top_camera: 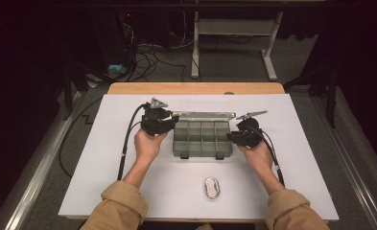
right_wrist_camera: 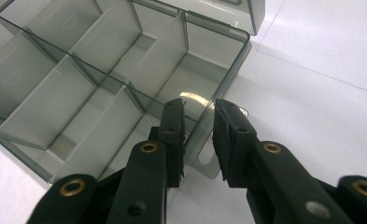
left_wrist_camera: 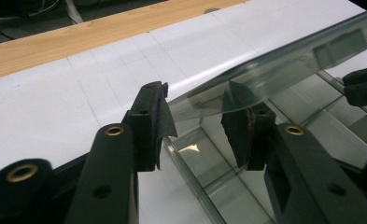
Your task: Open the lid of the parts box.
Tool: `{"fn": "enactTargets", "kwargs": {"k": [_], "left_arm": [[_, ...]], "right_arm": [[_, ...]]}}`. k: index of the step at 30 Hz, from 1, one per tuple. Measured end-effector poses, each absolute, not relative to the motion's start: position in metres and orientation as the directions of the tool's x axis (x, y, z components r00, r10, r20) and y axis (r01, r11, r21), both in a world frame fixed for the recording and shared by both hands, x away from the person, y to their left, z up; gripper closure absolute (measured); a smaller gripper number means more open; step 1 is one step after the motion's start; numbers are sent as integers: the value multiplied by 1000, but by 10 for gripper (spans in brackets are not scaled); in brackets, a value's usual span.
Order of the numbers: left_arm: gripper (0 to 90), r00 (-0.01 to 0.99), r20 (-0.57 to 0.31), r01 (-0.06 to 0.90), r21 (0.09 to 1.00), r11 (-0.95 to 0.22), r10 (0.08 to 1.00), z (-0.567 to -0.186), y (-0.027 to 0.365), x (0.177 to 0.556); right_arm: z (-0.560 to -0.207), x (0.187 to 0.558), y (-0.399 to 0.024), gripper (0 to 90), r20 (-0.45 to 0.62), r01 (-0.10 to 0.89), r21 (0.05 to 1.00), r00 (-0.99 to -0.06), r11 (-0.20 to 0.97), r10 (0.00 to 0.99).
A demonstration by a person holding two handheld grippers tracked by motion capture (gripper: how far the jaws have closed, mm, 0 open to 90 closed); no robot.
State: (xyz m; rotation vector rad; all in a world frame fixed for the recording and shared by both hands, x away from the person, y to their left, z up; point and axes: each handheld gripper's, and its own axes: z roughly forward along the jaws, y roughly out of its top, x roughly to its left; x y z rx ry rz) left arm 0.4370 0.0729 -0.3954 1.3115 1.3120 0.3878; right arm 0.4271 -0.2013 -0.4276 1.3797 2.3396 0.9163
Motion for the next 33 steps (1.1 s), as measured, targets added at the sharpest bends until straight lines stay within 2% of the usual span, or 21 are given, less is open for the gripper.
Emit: {"fn": "enactTargets", "kwargs": {"k": [20, 33], "left_arm": [[721, 259, -493, 468, 816, 339, 831, -403, 70, 469], [763, 215, -511, 491, 793, 360, 833, -417, 69, 484]], "right_arm": [[-427, 428, -201, 739, 75, 681, 639, -517, 357, 853], [-427, 428, -201, 739, 72, 681, 638, -518, 360, 852]]}}
